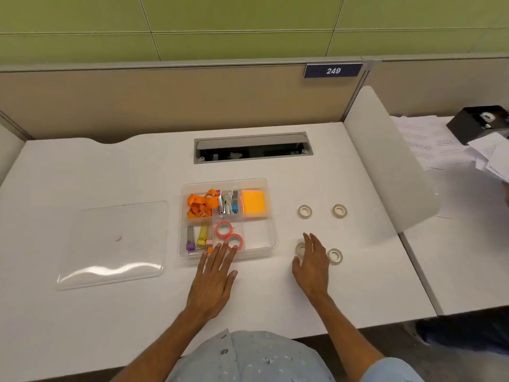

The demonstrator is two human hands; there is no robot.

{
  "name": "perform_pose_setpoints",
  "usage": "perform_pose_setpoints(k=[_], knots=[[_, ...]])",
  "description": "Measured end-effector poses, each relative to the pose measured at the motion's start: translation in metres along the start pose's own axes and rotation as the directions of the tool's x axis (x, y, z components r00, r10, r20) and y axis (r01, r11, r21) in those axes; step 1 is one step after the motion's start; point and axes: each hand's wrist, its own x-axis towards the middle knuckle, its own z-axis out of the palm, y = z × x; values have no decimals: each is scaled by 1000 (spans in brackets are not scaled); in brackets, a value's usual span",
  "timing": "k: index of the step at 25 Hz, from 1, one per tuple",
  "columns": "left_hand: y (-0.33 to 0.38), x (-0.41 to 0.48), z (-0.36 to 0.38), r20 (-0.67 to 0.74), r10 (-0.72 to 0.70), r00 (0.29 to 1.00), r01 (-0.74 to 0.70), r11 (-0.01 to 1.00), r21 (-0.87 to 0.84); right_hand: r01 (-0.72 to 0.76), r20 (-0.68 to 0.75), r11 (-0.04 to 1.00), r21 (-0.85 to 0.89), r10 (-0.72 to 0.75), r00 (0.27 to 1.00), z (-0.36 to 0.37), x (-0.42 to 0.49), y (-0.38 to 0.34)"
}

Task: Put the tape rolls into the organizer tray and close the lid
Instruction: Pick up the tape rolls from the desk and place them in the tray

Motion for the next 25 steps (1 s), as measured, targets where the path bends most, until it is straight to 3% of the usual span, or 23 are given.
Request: perform_pose_setpoints(k=[5, 11, 17, 21, 25], knots=[[-5, 1, -2, 33, -13, 999, 11, 999, 43, -68, 48, 996, -54, 70, 996, -3, 1, -2], [-6, 0, 0, 54, -22, 998, 19, 999, 45, -68, -21, 989, 133, 72, 997, -11, 9, -15], [-5, 0, 3, 44, -22, 999, 22, 1000, 16, 188, -136, 982, -12, -188, 973, -21, 27, -55], [-5, 0, 4, 58, -30, 998, 29, 999, 19, 356, 32, 924, -140, -355, 934, -2, 33, -75], [-4, 1, 8, 57, -41, 997, 41, 999, 3, 384, 182, 905, -183, -352, 918, 20, 31, -82]])
